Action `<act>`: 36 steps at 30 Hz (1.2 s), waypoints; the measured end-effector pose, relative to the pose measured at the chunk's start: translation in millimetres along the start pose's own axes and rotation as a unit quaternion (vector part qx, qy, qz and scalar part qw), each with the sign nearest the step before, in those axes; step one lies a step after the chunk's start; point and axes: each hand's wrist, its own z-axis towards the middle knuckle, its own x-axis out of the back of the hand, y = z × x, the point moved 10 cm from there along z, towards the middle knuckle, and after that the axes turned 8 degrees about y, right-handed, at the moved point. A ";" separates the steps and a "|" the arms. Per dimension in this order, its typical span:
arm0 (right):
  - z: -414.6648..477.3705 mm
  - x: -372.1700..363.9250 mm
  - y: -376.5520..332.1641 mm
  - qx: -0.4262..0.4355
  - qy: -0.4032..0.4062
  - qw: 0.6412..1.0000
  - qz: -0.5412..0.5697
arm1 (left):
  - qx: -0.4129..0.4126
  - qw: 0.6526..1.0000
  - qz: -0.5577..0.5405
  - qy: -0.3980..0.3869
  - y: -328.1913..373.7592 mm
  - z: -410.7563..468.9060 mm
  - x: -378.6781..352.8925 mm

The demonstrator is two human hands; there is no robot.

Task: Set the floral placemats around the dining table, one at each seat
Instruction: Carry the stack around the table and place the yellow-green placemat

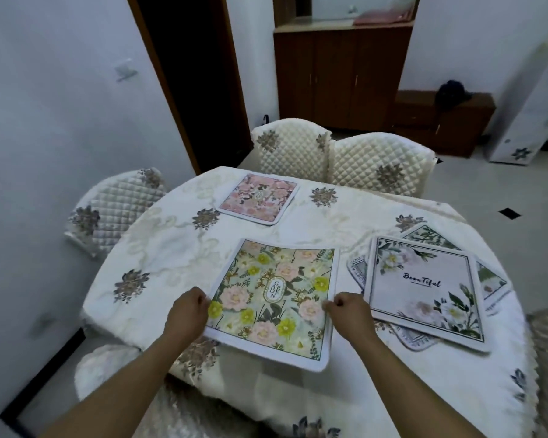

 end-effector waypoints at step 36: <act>-61.1 -234.1 -28.8 -0.156 0.091 0.978 -0.101 | -0.079 0.989 0.031 -0.120 -207.2 116.9 -57.6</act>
